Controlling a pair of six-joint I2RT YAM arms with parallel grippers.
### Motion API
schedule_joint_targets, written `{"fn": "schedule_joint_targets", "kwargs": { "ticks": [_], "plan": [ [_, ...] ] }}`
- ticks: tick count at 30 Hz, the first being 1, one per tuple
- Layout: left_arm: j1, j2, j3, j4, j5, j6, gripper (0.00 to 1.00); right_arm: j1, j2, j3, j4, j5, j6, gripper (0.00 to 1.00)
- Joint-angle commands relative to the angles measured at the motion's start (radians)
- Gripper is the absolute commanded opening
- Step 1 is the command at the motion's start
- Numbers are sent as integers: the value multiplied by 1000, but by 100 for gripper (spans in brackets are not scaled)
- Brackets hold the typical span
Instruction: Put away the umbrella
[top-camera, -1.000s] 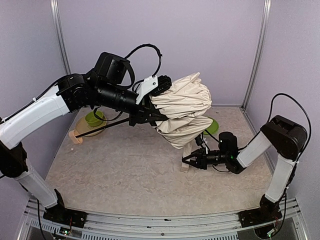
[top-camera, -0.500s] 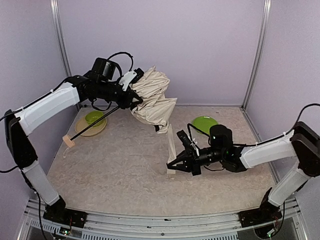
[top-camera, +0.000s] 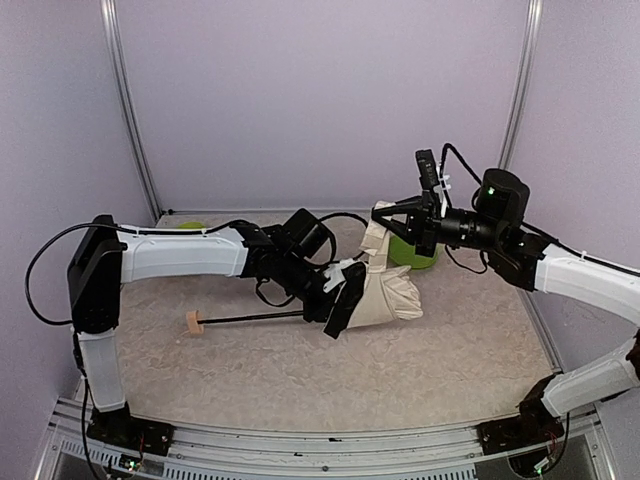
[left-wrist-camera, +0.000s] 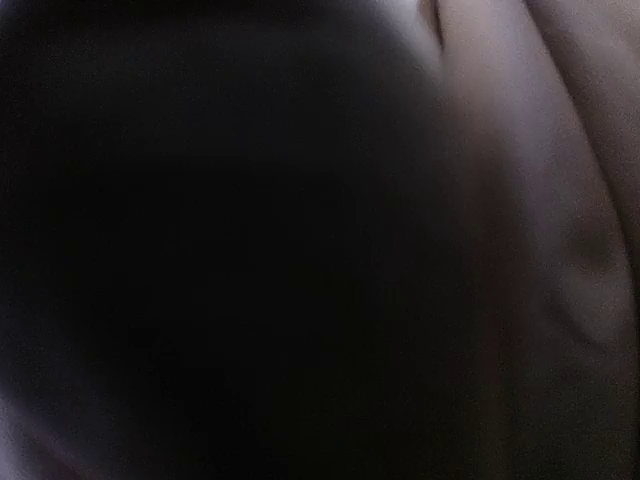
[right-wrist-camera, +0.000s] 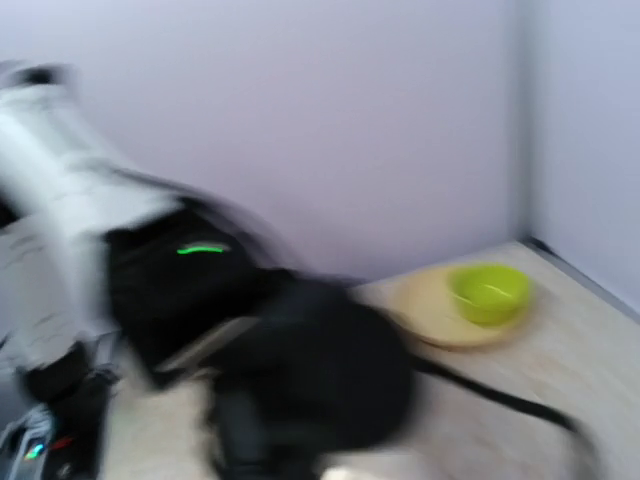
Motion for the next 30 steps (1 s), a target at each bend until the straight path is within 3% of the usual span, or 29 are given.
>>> {"fn": "schedule_joint_targets", "kwargs": {
  "ticks": [1,6,16,18,22,26,30],
  "plan": [
    [-65,46,-70,-88,72,185,0,-146,-27,-46,259,180,137,0],
    [-96,86,-74,-118,94,241,0,-210,33,-119,271,319,150,0],
    [-138,133,-47,-107,110,348,0,-220,385,-178,384,241,356,0],
    [-136,152,-40,-93,100,338,0,-204,467,-193,423,233,396,0],
    [-119,186,-39,-19,65,276,1,-119,605,-144,329,280,303,0],
    [-77,185,-66,115,16,161,14,-83,718,-165,391,266,326,0],
    [-56,126,-147,264,-110,78,42,-66,737,-186,372,317,297,0]
  ]
}}
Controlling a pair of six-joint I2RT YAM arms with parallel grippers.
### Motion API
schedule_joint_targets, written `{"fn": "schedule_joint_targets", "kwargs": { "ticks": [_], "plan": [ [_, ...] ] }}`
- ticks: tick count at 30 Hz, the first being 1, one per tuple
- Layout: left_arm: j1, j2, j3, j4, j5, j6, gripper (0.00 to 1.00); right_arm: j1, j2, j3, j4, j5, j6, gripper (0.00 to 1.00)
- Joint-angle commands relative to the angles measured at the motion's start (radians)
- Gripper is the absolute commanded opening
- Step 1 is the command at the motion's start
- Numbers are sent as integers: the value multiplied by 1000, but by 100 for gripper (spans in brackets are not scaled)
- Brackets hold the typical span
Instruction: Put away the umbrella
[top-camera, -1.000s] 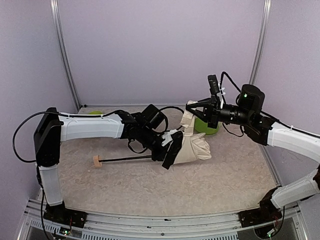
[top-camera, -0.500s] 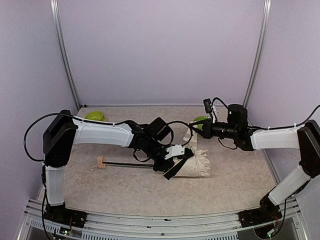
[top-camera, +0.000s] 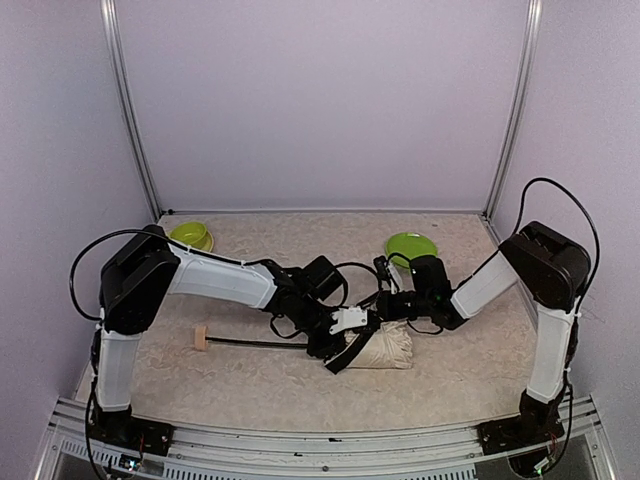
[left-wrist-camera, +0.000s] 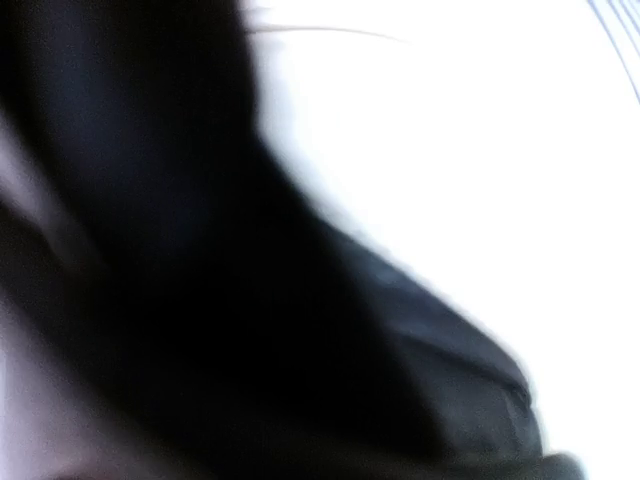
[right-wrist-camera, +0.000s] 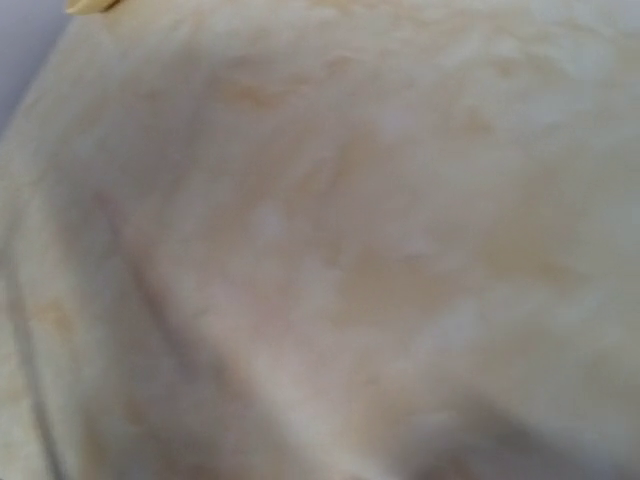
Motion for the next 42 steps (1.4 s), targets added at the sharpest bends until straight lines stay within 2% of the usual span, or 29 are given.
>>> {"fn": "schedule_joint_targets", "kwargs": {
  "ticks": [1,8,10,13,17,20,24,27,29,38,42],
  "plan": [
    [10,-77,-103,196,-115,-93,46,11,18,-8,50,109,-46,0],
    [9,-227,-265,354,-201,-117,82,13,2,-28,43,108,-116,0],
    [9,-268,-293,356,-219,-106,91,13,-1,-21,30,103,-131,0],
    [12,-332,-299,284,-277,-75,98,13,-4,-17,14,98,-149,0],
    [13,-420,-251,117,-344,4,99,13,-5,-15,11,93,-157,0],
    [-57,-428,-142,47,-352,24,99,13,-7,-8,8,91,-158,0],
    [-145,-235,78,9,-378,-85,99,13,-6,9,-14,97,-153,0],
    [-139,-61,262,-154,-415,-141,99,13,-8,16,-25,91,-141,0],
    [-134,-15,266,-162,-429,-131,99,13,-8,19,-31,83,-144,0],
    [-100,44,173,-174,-313,-79,99,13,-5,30,-45,77,-151,0],
    [-94,77,163,-238,-263,-64,99,13,-7,48,-76,87,-160,0]
  ]
}}
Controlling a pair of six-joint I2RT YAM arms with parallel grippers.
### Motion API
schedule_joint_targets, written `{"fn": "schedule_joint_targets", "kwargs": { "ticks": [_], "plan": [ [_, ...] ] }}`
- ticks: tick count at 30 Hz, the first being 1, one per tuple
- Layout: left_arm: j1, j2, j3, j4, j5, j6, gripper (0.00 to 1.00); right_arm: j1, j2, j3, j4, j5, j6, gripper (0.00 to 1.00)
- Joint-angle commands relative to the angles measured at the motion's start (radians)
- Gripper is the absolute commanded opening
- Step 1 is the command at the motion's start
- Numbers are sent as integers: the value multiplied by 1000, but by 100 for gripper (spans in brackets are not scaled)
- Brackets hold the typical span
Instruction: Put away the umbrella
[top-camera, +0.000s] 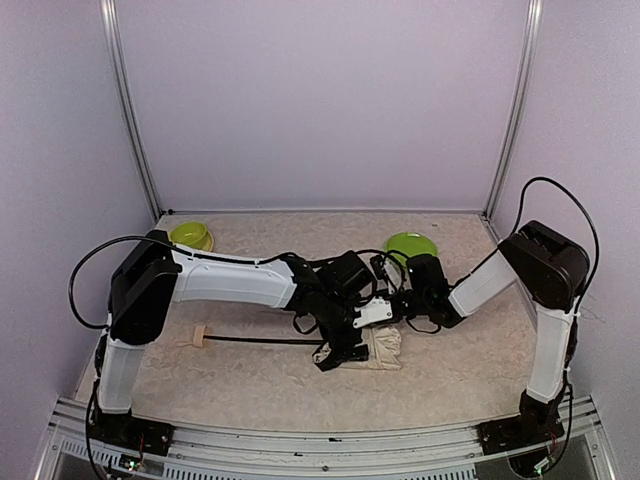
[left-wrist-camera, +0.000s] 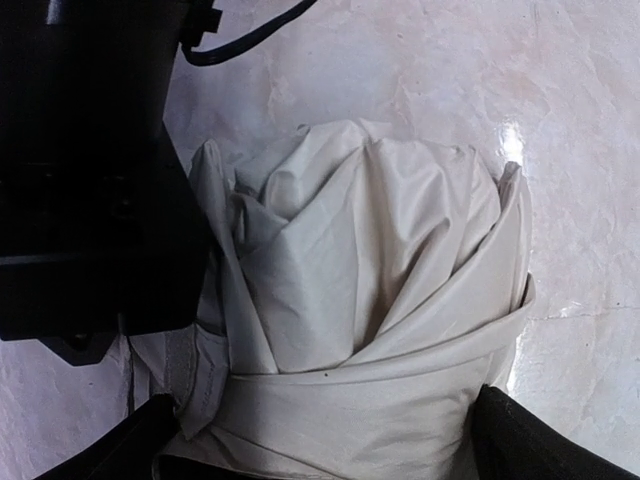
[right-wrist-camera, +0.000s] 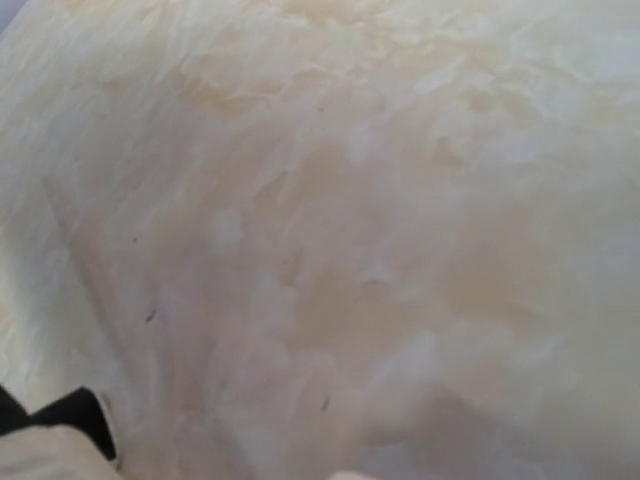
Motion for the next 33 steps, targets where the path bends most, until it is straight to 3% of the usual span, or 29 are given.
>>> {"fn": "schedule_joint_targets", "kwargs": {
  "ticks": [1,8,14,27,30,32,33],
  "plan": [
    [11,38,-40,-145,98,44,99,5,-20,30,-49,18,-29,0],
    [80,-101,-102,-143,268,123,99,5,-28,69,-122,22,-72,0],
    [75,-28,-112,-151,165,131,99,5,-37,71,-126,20,-80,0],
    [63,26,-243,-160,91,143,98,5,-68,145,-233,16,-128,0],
    [56,58,-240,-177,79,137,78,5,-92,160,-262,24,-144,0],
    [51,49,-257,-155,58,131,49,5,-103,173,-282,27,-153,0],
    [51,41,-268,-146,54,135,40,5,-109,177,-287,28,-158,0]
  ]
}}
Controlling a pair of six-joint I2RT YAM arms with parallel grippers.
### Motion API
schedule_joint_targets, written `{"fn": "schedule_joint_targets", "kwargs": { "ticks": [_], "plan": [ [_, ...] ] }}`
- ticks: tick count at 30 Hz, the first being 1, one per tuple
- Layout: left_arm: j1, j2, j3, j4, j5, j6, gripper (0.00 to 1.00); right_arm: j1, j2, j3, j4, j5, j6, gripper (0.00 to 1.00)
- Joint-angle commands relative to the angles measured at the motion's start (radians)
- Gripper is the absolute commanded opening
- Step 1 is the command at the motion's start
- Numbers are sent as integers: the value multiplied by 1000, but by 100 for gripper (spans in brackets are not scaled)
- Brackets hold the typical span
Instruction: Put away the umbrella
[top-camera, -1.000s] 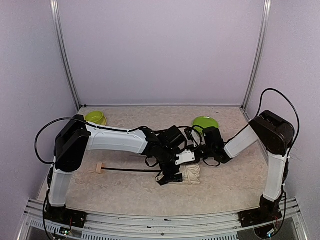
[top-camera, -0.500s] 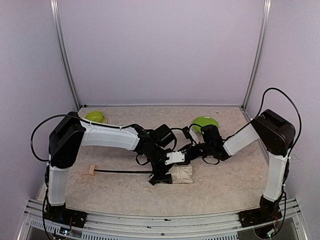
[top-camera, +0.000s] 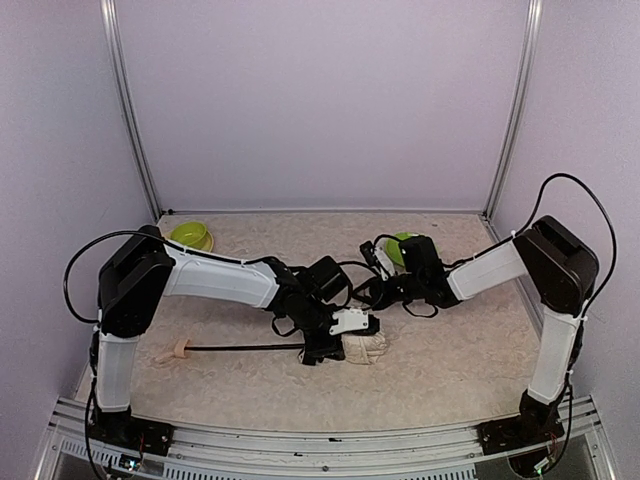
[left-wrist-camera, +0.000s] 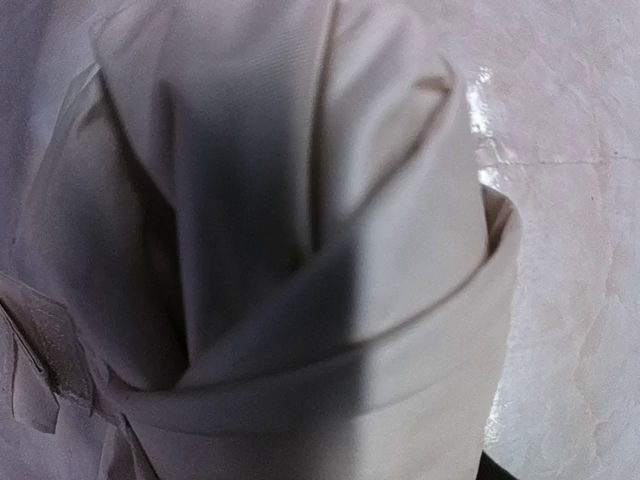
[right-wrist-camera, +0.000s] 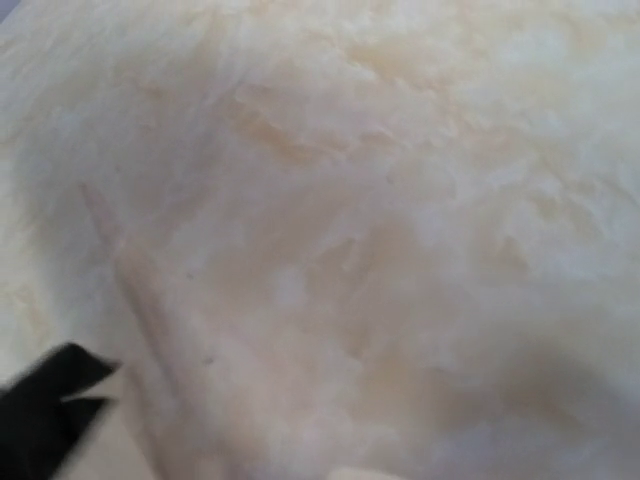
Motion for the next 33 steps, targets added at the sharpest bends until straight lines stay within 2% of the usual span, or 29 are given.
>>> {"fn": "schedule_joint_targets", "kwargs": {
  "ticks": [1,2,6,9,14,16,20,24,29,33],
  "plan": [
    [-20,83,-100,-132,-75,2,33,-4,-62,43,-51,44,-41,0],
    [-20,76,-110,-126,-82,3,30,-4,-67,45,-56,45,-44,0],
    [-25,38,-144,-83,-101,3,0,-4,-94,63,-82,44,-52,0],
    [-36,-8,-172,-32,-120,-1,0,-10,-103,86,-105,24,-59,0],
    [-41,-206,-255,129,-133,-21,0,-48,-110,101,-155,-21,-54,0],
    [-37,-272,-260,131,-96,-26,0,-54,-114,85,-198,-44,-58,2],
    [-17,-310,-216,33,50,-96,0,-55,-160,-47,-189,-101,4,28],
    [-16,-331,-191,-54,137,-141,0,-74,-262,-144,-208,-96,44,44],
    [-11,-371,-91,-149,154,-171,0,-108,-382,-147,-322,-64,-47,51],
    [-2,-418,-21,-185,163,-170,0,-102,-467,-191,-274,-150,-174,55]
  ]
}}
